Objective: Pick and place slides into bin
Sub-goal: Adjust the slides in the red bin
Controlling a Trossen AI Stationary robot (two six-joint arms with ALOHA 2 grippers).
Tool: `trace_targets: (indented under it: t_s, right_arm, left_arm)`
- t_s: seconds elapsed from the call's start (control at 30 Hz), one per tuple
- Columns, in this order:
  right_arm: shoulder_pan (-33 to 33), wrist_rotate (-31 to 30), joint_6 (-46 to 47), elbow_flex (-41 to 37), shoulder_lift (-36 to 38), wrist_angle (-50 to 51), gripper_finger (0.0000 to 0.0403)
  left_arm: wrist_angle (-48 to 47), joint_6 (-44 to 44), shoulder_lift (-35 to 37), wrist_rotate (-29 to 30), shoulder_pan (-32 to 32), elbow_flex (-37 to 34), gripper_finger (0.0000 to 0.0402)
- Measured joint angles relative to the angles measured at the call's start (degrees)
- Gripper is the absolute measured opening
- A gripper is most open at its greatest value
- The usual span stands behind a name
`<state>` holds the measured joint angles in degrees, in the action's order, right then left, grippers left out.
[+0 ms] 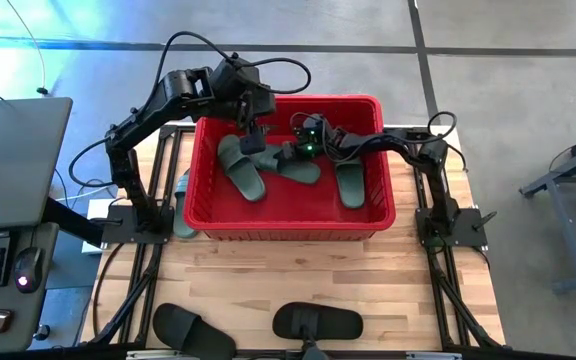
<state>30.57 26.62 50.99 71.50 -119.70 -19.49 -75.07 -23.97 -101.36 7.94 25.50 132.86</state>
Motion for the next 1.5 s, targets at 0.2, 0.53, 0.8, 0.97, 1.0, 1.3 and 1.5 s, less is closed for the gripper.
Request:
trace_targets:
  t_s: [0.2, 0.53, 0.8, 0.97, 1.0, 1.3, 1.5]
  right_arm:
    - [0.0, -4.0, 1.6, 0.0, 0.0, -1.3, 0.0164]
    - [1.8, 1.2, 11.4, 0.0, -3.1, -5.9, 0.0029]
    - [2.1, 3.8, 12.0, 0.0, -3.0, -6.6, 0.0004]
    - [1.8, 5.6, 12.1, 0.0, -1.1, -6.7, 0.0002]
    - [1.6, 5.6, 12.1, 0.0, -0.9, -6.7, 0.0002]
    - [1.6, 5.6, 13.1, 0.0, -0.6, -6.0, 0.0001]
    - [1.6, 3.3, 12.4, -0.1, 3.2, -5.9, 0.0000]
  left_arm:
    - [0.0, 0.0, 0.0, 0.0, 0.0, 0.0, 0.0246]
    - [0.0, 0.0, 0.0, 0.0, 0.0, 0.0, 0.0246]
    - [-0.2, 0.0, 0.0, 0.0, 0.0, 0.0, 0.0246]
    - [-0.5, 0.0, 0.0, -0.2, 0.0, 0.0, 0.0246]
    - [-0.5, 0.0, 0.0, -0.2, 0.0, 0.0, 0.0246]
    - [-3.1, -0.2, 0.0, -0.9, 0.0, 0.0, 0.0246]
    - [-5.4, -0.2, 0.0, -0.9, 0.0, 0.0, 0.0246]
